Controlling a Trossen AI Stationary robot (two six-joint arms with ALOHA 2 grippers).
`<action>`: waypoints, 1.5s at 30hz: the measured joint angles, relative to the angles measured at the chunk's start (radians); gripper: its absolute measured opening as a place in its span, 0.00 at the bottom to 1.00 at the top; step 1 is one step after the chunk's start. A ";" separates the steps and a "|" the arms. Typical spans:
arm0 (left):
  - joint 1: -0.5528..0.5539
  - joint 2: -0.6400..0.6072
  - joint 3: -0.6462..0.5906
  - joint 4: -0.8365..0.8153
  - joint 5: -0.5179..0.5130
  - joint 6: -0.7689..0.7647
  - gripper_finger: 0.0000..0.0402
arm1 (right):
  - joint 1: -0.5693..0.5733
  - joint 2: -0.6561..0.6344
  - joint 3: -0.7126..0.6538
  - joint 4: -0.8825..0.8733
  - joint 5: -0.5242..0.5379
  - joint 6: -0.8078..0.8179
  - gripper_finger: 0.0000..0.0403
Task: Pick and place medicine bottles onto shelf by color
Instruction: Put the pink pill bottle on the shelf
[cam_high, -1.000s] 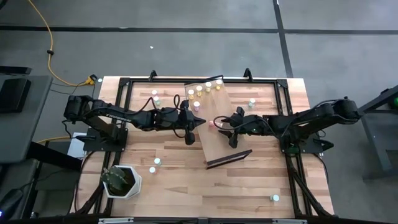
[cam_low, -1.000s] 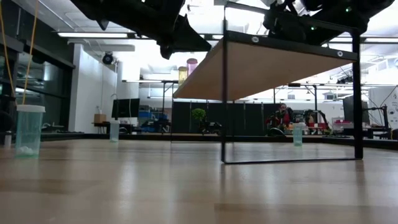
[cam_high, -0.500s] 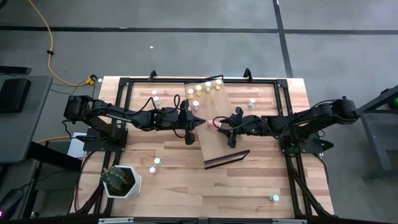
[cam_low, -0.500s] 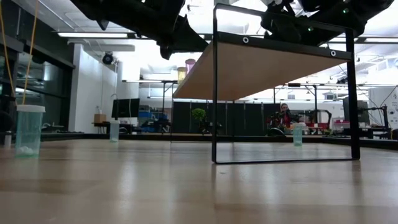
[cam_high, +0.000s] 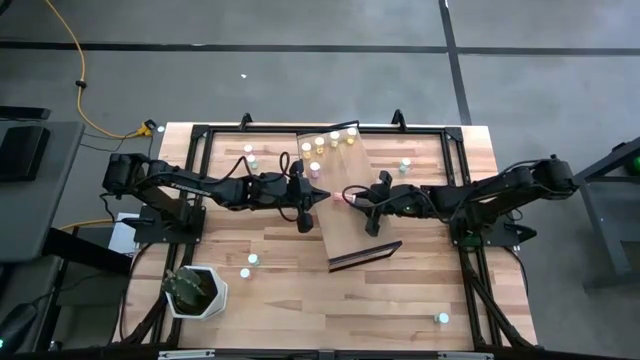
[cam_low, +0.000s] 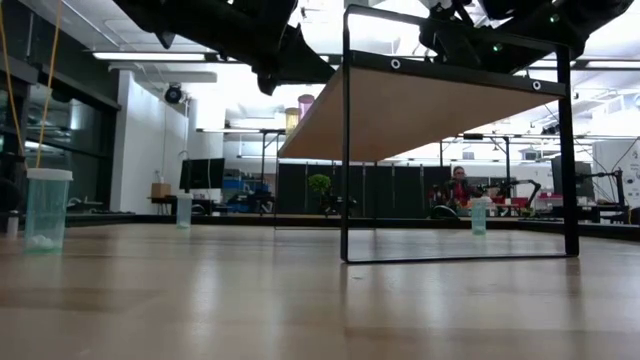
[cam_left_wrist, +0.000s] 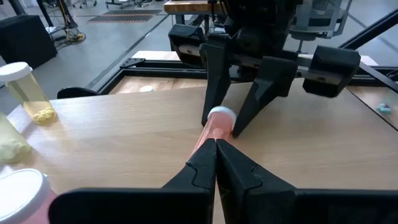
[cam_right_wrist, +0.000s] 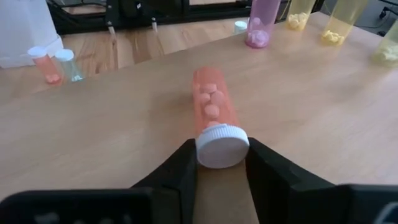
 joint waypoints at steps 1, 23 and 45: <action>0.000 -0.004 0.000 -0.005 0.000 0.001 0.00 | 0.000 -0.006 0.009 -0.018 0.000 -0.009 0.26; -0.062 -0.023 0.001 0.126 -0.177 0.020 0.00 | 0.001 0.236 0.831 -1.094 0.033 -0.103 0.25; -0.060 0.034 0.000 0.175 -0.242 0.001 0.00 | 0.001 0.327 0.960 -1.127 0.013 -0.168 0.25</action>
